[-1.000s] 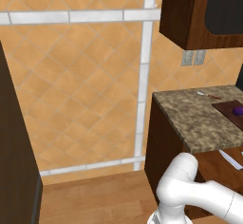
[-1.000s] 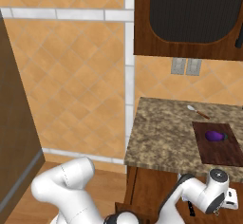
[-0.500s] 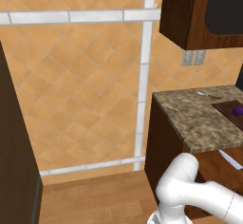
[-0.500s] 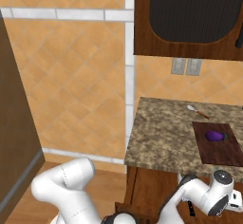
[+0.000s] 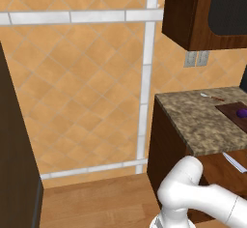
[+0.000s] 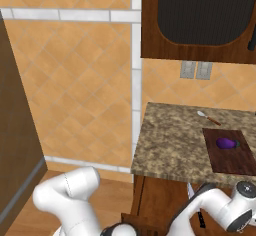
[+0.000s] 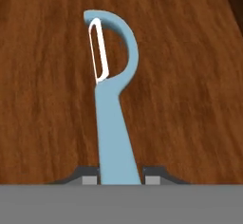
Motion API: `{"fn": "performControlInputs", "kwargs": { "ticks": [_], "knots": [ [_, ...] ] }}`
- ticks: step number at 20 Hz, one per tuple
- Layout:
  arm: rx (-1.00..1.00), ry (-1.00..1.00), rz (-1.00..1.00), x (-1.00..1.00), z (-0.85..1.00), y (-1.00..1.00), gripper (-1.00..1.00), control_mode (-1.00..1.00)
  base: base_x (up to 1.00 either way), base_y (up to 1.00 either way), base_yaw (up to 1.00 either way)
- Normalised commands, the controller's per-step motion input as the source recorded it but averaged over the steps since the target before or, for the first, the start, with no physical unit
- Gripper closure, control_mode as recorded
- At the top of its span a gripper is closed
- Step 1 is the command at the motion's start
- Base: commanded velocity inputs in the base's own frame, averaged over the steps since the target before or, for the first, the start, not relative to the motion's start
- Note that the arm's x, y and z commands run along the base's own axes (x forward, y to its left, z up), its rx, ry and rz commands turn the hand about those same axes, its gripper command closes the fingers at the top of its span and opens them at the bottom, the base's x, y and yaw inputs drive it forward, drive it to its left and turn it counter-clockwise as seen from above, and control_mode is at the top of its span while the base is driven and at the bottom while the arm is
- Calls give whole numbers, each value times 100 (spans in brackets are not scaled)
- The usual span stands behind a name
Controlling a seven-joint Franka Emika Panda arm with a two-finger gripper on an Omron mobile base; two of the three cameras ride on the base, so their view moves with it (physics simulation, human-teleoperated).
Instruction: Place the appropriate cutting tool for cutting the eggplant skin on the cutting board.
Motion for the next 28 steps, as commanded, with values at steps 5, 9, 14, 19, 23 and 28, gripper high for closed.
{"fn": "performControlInputs", "kwargs": {
  "ticks": [5,9,14,19,23,28],
  "knots": [
    [0,0,-5,-17,100,-2,100,-100,0,0,0],
    [0,0,-2,-16,100,-1,100,-100,0,0,0],
    [0,0,-3,-19,100,-4,100,-100,0,0,0],
    [-1,-6,-1,16,20,9,100,-100,0,0,0],
    [-2,4,-12,100,0,42,100,-100,0,0,0],
    [-4,5,-12,100,3,50,100,-100,0,0,0]
  ]
}}
